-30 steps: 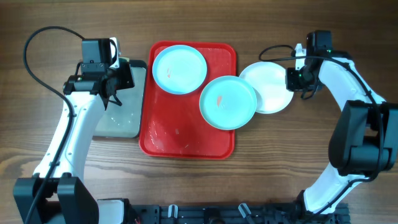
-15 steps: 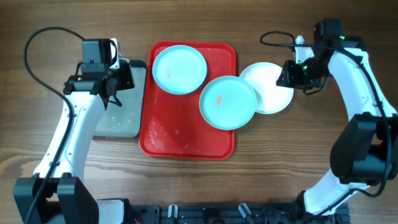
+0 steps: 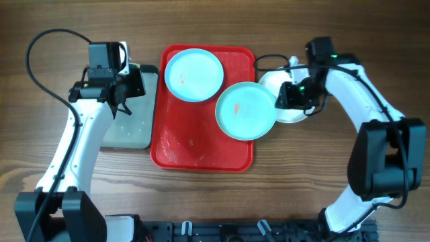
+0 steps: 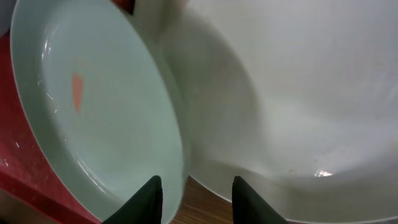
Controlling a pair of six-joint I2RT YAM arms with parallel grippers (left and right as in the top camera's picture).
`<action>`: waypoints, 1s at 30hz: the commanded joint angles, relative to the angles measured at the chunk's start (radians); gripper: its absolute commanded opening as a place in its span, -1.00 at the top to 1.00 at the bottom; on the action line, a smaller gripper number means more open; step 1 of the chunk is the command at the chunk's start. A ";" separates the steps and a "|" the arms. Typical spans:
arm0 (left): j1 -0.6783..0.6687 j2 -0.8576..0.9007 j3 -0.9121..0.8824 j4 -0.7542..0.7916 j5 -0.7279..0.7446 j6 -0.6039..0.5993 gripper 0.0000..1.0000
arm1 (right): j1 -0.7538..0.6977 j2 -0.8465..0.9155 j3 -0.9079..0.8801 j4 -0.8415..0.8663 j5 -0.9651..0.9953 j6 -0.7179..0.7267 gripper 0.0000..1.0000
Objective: Clean dirty plates on tray and stack at the side
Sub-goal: 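Release the white plate and move the right gripper to the light-blue plate, then pinch the lower light-blue plate's rim with the right gripper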
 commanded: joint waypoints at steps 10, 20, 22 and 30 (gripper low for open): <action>0.003 0.006 0.012 -0.006 0.016 0.016 0.92 | 0.106 -0.007 -0.009 0.007 0.135 0.130 0.39; 0.003 0.006 0.012 -0.019 0.016 0.016 0.92 | 0.116 -0.007 -0.085 0.068 0.189 0.212 0.86; 0.003 0.006 0.012 -0.024 0.016 0.015 0.91 | 0.119 -0.007 -0.087 0.068 0.153 0.211 0.91; 0.003 0.006 0.012 -0.028 0.027 0.015 0.92 | 0.175 -0.011 -0.087 0.059 -0.009 0.163 0.91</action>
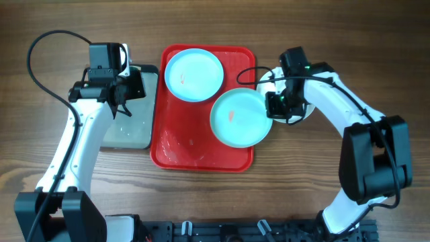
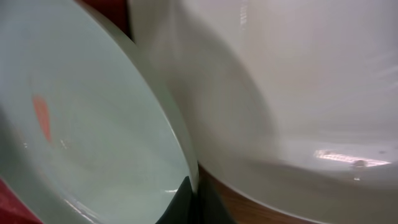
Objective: Clean dirty plates on tray and stack at the side
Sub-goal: 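Pinch the lower light-blue plate's rim with the right gripper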
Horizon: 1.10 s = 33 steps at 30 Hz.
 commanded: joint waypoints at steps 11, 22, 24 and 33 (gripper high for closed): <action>0.003 0.006 0.012 -0.005 0.132 0.011 0.92 | 0.204 -0.011 -0.008 0.068 -0.022 0.220 0.91; 0.003 0.006 0.012 -0.064 0.159 -0.036 0.92 | 0.350 0.002 -0.008 0.166 0.068 0.370 0.91; 0.003 0.006 0.012 -0.077 0.197 -0.048 0.92 | 0.357 0.002 -0.008 0.171 0.068 0.390 0.91; 0.002 0.007 0.011 -0.194 0.291 -0.068 0.92 | 0.360 0.014 -0.009 0.178 0.029 0.399 0.91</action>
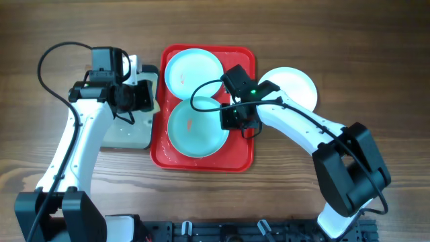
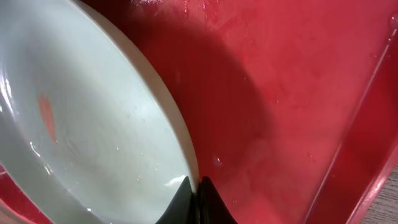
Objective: Clean dirty plates on tray and stack at the side
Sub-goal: 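Pinch the lower light-blue plate's rim with the right gripper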
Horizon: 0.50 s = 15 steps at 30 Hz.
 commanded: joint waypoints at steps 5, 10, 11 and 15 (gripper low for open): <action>0.002 0.008 0.002 -0.034 0.050 -0.026 0.92 | 0.005 0.045 -0.007 0.008 -0.069 0.022 0.91; -0.021 0.008 -0.013 -0.027 0.061 -0.026 0.92 | 0.010 0.087 -0.007 0.023 -0.074 0.022 0.91; -0.031 0.008 -0.016 -0.026 0.061 -0.026 0.92 | 0.011 0.093 -0.007 0.031 -0.074 0.021 0.91; -0.076 0.014 -0.016 -0.027 0.060 -0.026 0.92 | 0.013 0.098 -0.007 0.054 -0.077 0.022 0.91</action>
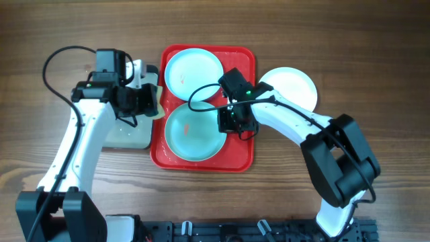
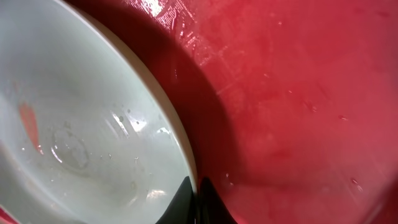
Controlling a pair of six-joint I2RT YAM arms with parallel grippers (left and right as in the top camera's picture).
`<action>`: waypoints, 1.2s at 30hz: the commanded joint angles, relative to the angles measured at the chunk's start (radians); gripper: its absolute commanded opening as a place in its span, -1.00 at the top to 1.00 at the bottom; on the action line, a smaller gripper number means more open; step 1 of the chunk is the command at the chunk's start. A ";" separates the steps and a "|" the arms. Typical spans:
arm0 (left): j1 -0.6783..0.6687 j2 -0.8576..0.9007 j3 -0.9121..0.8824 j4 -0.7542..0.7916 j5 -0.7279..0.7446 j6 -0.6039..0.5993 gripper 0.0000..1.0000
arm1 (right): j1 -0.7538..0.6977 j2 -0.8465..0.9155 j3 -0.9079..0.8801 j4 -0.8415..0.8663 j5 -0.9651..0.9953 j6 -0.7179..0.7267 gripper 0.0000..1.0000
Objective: Clean dirty plates on tray and stack at the side
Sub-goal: 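Pinch the lower light-blue plate's rim with the right gripper, then scrub the light-blue plate with the sponge in the left gripper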
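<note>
A pale blue plate point(image 1: 195, 131) with an orange stain point(image 2: 28, 121) lies in the front half of the red tray point(image 1: 236, 158). My right gripper point(image 1: 228, 121) is shut on its right rim, and the black fingertips point(image 2: 194, 186) pinch the edge of the stained plate point(image 2: 81, 124) over the wet tray floor point(image 2: 298, 93). A second pale blue plate point(image 1: 193, 74) sits at the back of the tray. My left gripper point(image 1: 149, 102) hovers at the tray's left edge, apparently shut on a pale sponge point(image 1: 156, 106).
A white plate point(image 1: 290, 86) rests on the wooden table right of the tray. A grey mat point(image 1: 127, 131) lies left of the tray, under my left arm. Cables trail behind both arms.
My left gripper has shifted slightly right, closer to the tray's left edge and the stained plate. The right gripper still pinches the plate's rim, with the plate almost where it was.
The stained plate first lay across the tray's right edge, leaning on the white plate, with my right gripper open around its rim. Then the gripper was shut on the rim. Later the plate was in the tray's front middle and the left gripper had turned toward it.
</note>
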 commanded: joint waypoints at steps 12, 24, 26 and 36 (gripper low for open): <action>-0.148 0.094 -0.011 -0.004 -0.043 -0.092 0.92 | 0.009 0.018 -0.005 0.023 -0.019 0.011 0.91; -0.172 0.204 -0.011 -0.016 -0.043 -0.088 0.92 | 0.009 0.018 -0.005 0.024 -0.019 0.011 0.91; -0.172 0.215 -0.011 -0.021 -0.043 -0.088 0.92 | 0.009 0.018 -0.005 0.026 -0.019 0.011 0.92; -0.172 0.232 -0.089 0.056 -0.043 -0.095 0.92 | 0.009 0.018 -0.005 0.030 -0.019 0.011 0.91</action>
